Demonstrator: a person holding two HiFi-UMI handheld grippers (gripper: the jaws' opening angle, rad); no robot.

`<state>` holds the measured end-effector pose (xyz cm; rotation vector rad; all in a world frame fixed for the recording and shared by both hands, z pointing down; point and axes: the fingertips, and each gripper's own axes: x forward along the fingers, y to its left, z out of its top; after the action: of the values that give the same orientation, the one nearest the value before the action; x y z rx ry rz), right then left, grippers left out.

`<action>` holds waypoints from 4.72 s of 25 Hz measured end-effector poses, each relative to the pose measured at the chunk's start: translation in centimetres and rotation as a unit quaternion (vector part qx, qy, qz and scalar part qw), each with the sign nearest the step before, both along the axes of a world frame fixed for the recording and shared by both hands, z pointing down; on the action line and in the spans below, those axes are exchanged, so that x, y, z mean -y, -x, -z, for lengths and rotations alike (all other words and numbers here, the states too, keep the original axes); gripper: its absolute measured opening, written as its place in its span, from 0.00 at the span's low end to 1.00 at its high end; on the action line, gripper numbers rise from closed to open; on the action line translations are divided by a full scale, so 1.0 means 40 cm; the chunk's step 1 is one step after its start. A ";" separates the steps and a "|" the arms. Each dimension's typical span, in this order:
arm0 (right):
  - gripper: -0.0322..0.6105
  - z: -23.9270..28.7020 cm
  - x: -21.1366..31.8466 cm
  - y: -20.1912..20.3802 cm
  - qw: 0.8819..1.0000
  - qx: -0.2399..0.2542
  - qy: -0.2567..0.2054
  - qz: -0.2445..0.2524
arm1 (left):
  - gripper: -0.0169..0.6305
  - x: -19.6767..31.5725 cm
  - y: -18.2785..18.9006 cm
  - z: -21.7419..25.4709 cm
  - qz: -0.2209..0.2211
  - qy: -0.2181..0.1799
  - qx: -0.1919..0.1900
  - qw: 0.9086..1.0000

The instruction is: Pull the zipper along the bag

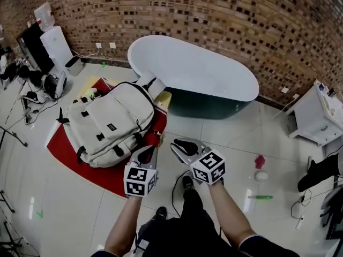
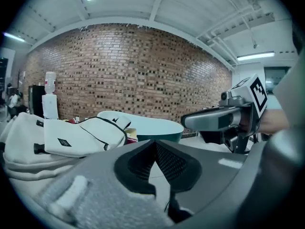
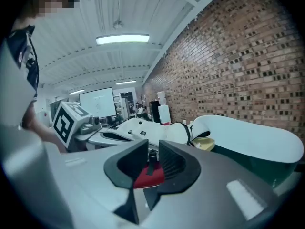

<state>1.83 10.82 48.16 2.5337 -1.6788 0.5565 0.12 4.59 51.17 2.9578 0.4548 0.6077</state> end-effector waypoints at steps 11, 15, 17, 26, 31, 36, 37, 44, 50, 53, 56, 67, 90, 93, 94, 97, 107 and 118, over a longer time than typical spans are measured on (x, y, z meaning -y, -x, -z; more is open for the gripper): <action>0.20 -0.269 0.233 -0.207 0.972 0.043 0.089 0.212 | 0.11 0.131 -0.175 -0.124 0.180 -0.021 0.057 0.982; 0.24 -0.386 0.277 -0.224 0.958 0.058 0.149 0.240 | 0.13 0.176 -0.185 -0.150 0.223 -0.018 0.072 0.972; 0.27 -0.438 0.288 -0.223 0.951 0.062 0.179 0.246 | 0.14 0.194 -0.189 -0.165 0.231 -0.010 0.078 0.970; 0.18 -0.438 0.289 -0.246 0.938 0.036 0.237 0.249 | 0.15 0.218 -0.212 -0.253 0.206 0.041 0.126 0.969; 0.17 -0.421 0.267 -0.270 0.913 -0.048 0.301 0.272 | 0.15 0.220 -0.206 -0.282 0.190 0.049 0.146 0.970; 0.12 -0.416 0.246 -0.333 0.886 -0.115 0.347 0.286 | 0.15 0.220 -0.207 -0.280 0.180 0.056 0.154 0.970; 0.12 -0.413 0.242 -0.344 0.880 -0.126 0.354 0.290 | 0.15 0.219 -0.207 -0.279 0.181 0.056 0.156 0.969; 0.12 -0.372 0.230 -0.469 0.855 -0.178 0.369 0.318 | 0.15 0.234 -0.216 -0.285 0.213 0.050 0.167 0.961; 0.12 -0.308 0.259 -0.559 0.826 -0.223 0.337 0.393 | 0.15 0.237 -0.269 -0.232 0.290 0.021 0.163 0.943; 0.12 -0.284 0.294 -0.586 0.811 -0.237 0.305 0.439 | 0.15 0.244 -0.307 -0.200 0.346 -0.003 0.154 0.925; 0.12 -0.260 0.330 -0.604 0.798 -0.238 0.277 0.480 | 0.15 0.250 -0.402 -0.164 0.368 -0.018 0.130 0.920; 0.12 -0.223 0.374 -0.650 0.735 -0.254 0.269 0.568 | 0.24 0.236 -0.601 -0.167 0.323 -0.033 0.158 0.933; 0.11 -0.275 0.570 -0.777 0.657 -0.245 0.328 0.633 | 0.22 0.267 -0.596 -0.297 0.365 0.161 0.162 0.903; 0.11 -0.278 0.632 -0.815 0.651 -0.254 0.317 0.642 | 0.22 0.267 -0.592 -0.320 0.384 0.156 0.181 0.892; 0.11 -0.279 0.655 -0.827 0.647 -0.257 0.314 0.646 | 0.22 0.268 -0.590 -0.326 0.391 0.153 0.186 0.888; 0.11 -0.289 0.715 -0.846 0.630 -0.265 0.305 0.664 | 0.22 0.271 -0.587 -0.336 0.407 0.152 0.200 0.878; 0.11 -0.271 0.839 -0.854 0.593 -0.279 0.258 0.709 | 0.22 0.316 -0.599 -0.215 0.451 0.130 0.205 0.859; 0.11 -0.231 0.827 -0.841 0.550 -0.274 0.219 0.758 | 0.27 0.593 -0.827 -0.195 0.490 0.040 0.204 0.847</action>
<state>35.48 -22.25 57.40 0.2025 -2.1320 -0.0642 33.19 -19.13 58.95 2.3713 -0.9733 0.9441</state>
